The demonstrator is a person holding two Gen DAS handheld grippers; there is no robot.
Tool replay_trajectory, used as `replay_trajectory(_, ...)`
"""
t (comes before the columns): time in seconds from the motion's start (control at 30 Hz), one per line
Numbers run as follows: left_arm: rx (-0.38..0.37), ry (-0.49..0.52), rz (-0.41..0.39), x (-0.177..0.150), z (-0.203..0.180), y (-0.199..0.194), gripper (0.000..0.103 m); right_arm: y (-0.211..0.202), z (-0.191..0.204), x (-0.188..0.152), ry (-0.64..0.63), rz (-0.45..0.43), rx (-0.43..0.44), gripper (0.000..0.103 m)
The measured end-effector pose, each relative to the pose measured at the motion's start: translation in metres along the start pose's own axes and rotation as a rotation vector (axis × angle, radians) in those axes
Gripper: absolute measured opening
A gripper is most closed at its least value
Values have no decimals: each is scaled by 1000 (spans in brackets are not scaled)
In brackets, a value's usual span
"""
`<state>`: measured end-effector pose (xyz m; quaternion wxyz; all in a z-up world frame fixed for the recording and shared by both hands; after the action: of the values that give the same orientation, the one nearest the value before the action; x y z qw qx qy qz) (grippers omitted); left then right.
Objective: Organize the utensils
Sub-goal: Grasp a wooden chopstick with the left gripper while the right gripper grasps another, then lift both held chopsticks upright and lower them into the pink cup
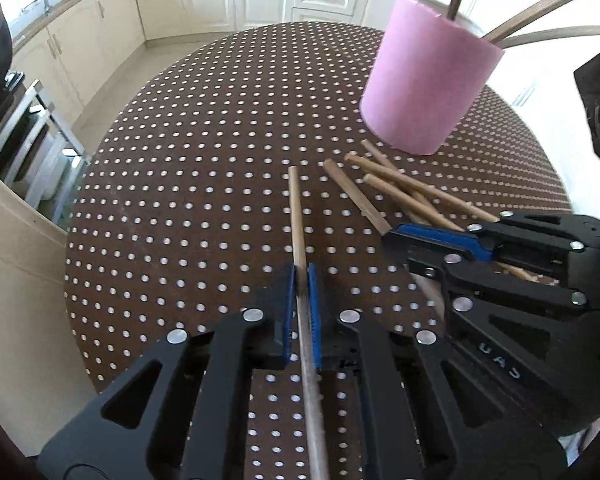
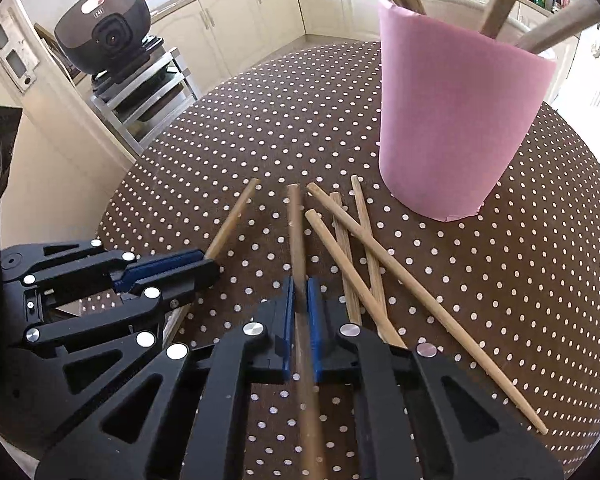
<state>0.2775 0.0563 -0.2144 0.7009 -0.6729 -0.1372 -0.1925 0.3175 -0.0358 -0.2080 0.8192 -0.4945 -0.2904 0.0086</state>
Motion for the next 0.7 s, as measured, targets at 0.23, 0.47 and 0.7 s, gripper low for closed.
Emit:
replay_trajectory(0.23, -25, -21, -91, 4, 5, -37, 7, -36, 20, 0, -30, -102, 56, 5)
replay_trajectory(0.47, -85, -50, -258, 12, 9, -104, 7, -93, 48, -2, -91, -241, 104, 5)
replay_trajectory(0.7, -124, -73, -435, 11, 11, -167, 7, -153, 71, 4, -160, -442, 116, 5)
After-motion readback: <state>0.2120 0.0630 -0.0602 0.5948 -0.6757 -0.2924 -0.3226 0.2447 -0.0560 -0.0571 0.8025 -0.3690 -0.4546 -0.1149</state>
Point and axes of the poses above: each gripper's, at about its wrist camera, not at the fingertips, and y roughly the way its jaws point, z to its left, x to its top, the point moved 7 cm from there along y, roughly the way its jaws point, and after that the axes turned 11 degrees about x, right-handed, at the moved point
